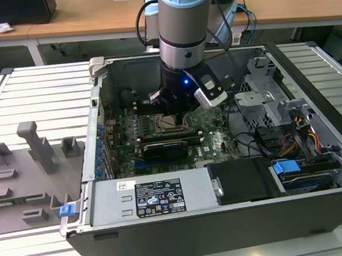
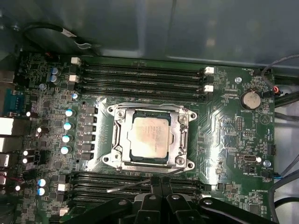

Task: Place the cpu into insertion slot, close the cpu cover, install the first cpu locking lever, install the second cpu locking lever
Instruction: 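Install the second cpu locking lever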

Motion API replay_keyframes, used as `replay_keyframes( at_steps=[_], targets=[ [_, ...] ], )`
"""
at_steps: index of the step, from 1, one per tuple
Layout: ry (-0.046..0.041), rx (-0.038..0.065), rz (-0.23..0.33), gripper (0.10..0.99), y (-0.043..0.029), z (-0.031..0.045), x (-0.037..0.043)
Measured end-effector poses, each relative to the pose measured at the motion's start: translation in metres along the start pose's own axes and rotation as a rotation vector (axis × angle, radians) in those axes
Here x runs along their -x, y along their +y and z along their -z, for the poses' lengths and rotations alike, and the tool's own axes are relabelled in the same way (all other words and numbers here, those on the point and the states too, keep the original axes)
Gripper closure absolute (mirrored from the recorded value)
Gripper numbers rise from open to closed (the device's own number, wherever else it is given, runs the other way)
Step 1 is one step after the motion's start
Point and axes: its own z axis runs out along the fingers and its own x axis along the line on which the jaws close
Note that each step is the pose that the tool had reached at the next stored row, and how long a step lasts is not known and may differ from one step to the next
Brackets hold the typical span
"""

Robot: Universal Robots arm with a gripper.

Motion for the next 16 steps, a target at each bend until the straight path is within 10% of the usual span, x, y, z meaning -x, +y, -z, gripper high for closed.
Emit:
replay_keyframes(
  at_steps=[16],
  targets=[
    [0.0, 0.0, 0.0, 0.98, -0.0001, -0.0002, -0.0038]
  ],
)
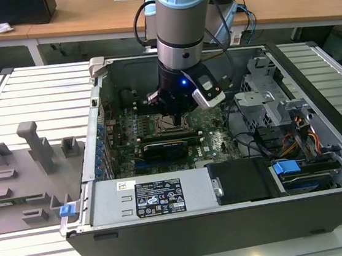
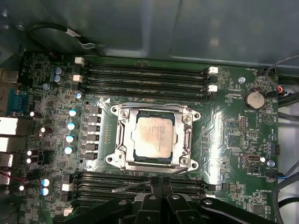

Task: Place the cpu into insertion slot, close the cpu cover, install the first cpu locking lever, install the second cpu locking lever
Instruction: 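Install the second cpu locking lever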

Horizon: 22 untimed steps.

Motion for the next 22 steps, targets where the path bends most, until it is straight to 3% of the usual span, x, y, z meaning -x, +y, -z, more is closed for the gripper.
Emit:
replay_keyframes(
  at_steps=[5, 11, 16, 22],
  targets=[
    [-0.0001, 0.0, 0.0, 0.98, 0.0, -0.0004, -0.0004],
    [-0.0001, 0.003, 0.0, 0.98, -0.0009, -0.0079, -0.0009],
    [-0.0014, 0.022, 0.0, 0.98, -0.0003, -0.0083, -0.0123],
    [-0.0019, 0.028, 0.0, 0.98, 0.0002, -0.0084, -0.0187]
  ],
)
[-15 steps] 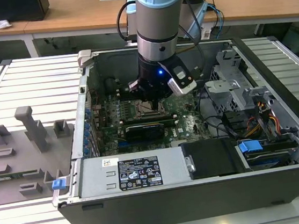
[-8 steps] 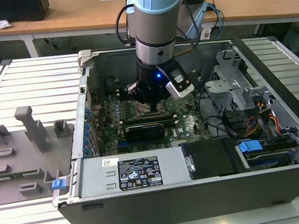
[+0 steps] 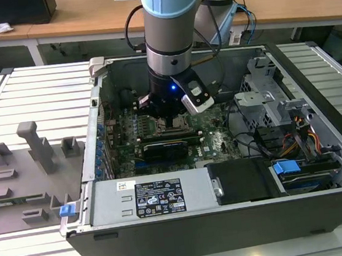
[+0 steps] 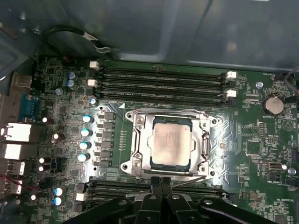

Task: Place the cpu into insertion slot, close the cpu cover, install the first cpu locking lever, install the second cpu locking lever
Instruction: 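Install the second cpu locking lever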

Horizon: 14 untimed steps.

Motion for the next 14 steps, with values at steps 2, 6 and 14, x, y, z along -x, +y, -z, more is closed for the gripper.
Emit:
replay_keyframes(
  at_steps=[2, 6, 14],
  targets=[
    [0.0, 0.001, 0.0, 0.98, 0.0, -0.0001, -0.0013],
    [-0.0001, 0.002, 0.0, 0.98, 0.0001, -0.0001, -0.0024],
    [-0.0001, 0.002, 0.0, 0.98, 0.0002, -0.0001, -0.0049]
  ],
)
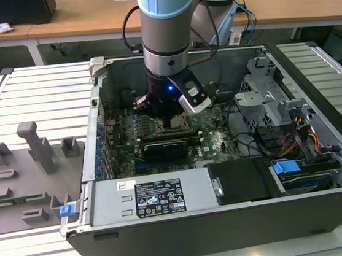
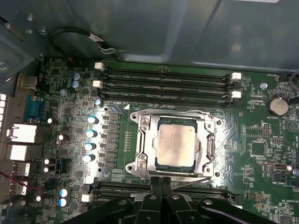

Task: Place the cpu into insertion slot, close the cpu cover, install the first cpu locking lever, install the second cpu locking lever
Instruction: 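Install the second cpu locking lever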

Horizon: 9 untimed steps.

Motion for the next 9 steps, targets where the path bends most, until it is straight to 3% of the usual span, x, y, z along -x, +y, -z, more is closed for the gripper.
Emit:
replay_keyframes(
  at_steps=[6, 9],
  targets=[
    [0.0, 0.001, 0.0, 0.98, -0.0002, -0.0001, -0.0036],
    [-0.0008, 0.013, 0.0, 0.98, -0.0052, -0.0027, -0.0049]
  ],
)
